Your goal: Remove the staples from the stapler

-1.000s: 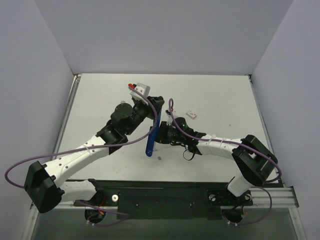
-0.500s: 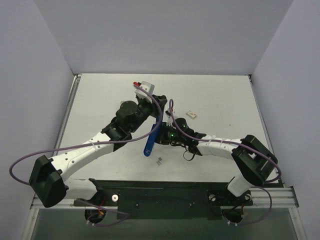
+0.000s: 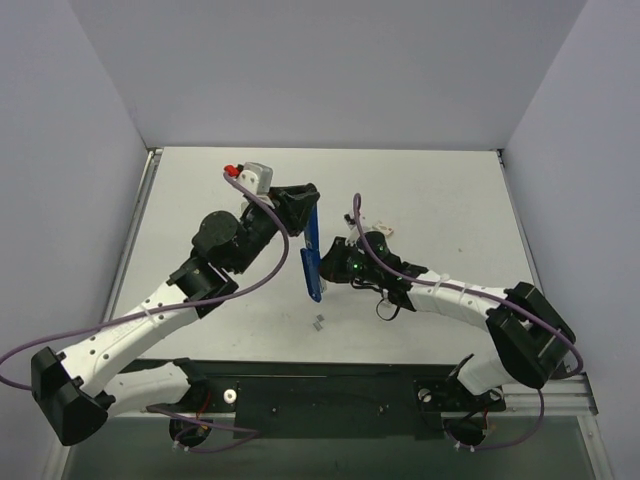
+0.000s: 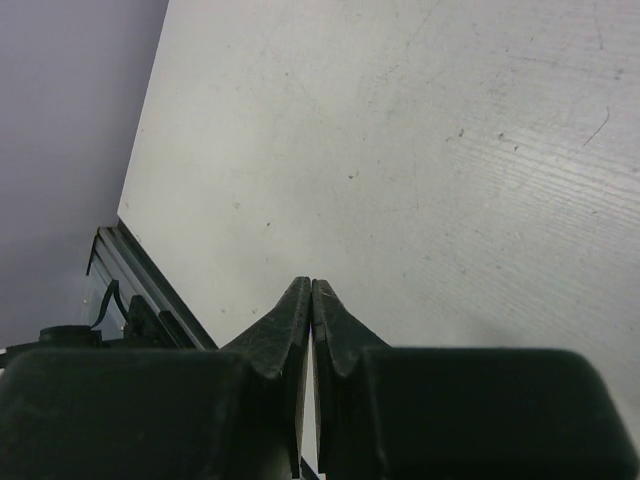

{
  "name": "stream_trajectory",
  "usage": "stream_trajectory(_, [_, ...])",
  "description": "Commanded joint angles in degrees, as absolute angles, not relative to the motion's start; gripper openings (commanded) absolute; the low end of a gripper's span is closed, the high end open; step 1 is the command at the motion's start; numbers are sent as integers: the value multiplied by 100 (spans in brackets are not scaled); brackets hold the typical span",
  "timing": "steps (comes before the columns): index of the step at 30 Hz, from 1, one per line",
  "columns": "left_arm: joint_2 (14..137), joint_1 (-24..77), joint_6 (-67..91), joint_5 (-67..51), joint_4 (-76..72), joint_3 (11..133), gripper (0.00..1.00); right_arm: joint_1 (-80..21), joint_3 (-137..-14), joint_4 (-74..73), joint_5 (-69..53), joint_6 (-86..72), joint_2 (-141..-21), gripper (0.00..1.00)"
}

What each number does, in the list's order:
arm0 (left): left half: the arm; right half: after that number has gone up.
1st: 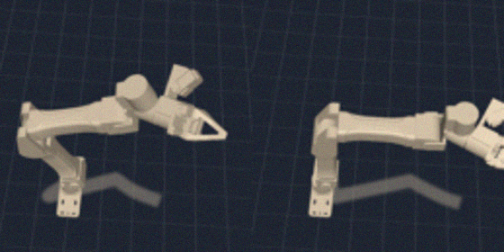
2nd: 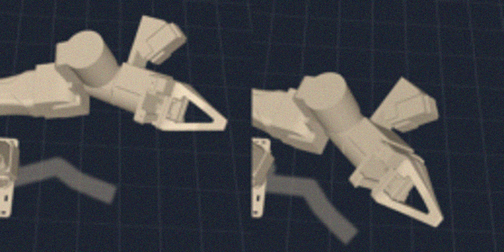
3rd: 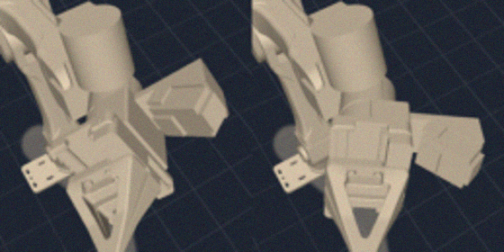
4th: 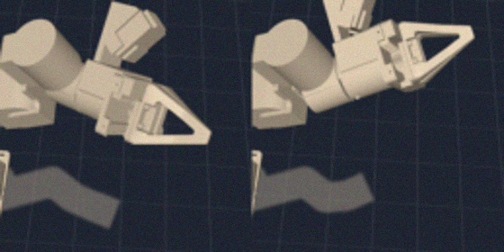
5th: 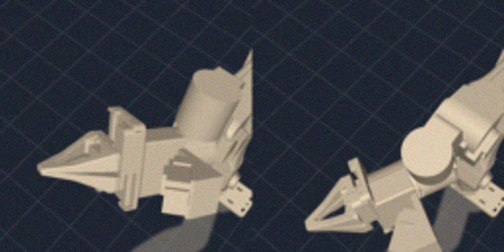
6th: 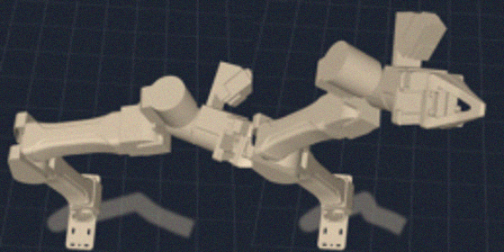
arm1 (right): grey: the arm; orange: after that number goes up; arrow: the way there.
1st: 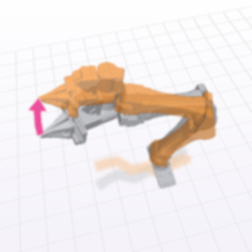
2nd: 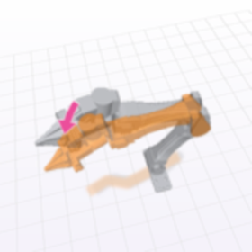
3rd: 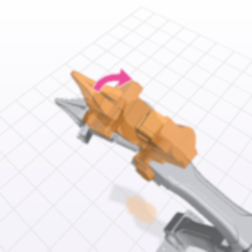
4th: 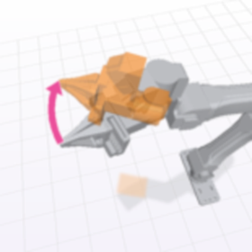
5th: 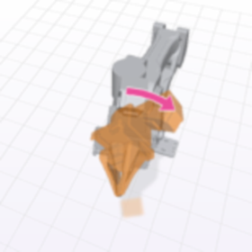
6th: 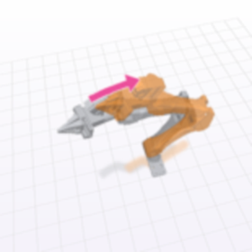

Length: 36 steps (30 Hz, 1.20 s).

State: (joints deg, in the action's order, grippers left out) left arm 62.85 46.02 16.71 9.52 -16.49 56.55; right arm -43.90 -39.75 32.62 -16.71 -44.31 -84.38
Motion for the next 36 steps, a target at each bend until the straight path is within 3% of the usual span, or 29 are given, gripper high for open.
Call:
stream_trajectory(1, [5942, 4588, 1872, 905, -1934, 5599, 0, -4316, -3946, 2989, -1345, -4105, -7981, 0])
stream_trajectory(14, [5415, 4588, 1653, 1020, -1486, 5370, 0, -4228, -3419, 1469, -36, -3218, -6742, 0])
stream_trajectory(20, [5326, 4597, 1643, 1125, -1380, 5291, 0, -4254, -3437, 765, -525, -2874, -6074, 0])
stream_trajectory(25, [5352, 4597, 1670, 1230, -1345, 5256, 0, -4640, -3349, 878, -1037, -2962, -6064, 0])
stream_trajectory(30, [5361, 4597, 1714, 1292, -1292, 5309, 0, -5404, -3428, 1115, -783, -2874, -6301, 0])
stream_trajectory(36, [5309, 4605, 1723, 1353, -1239, 5335, 0, -5511, -3261, 1801, -879, -3015, -6547, 0])
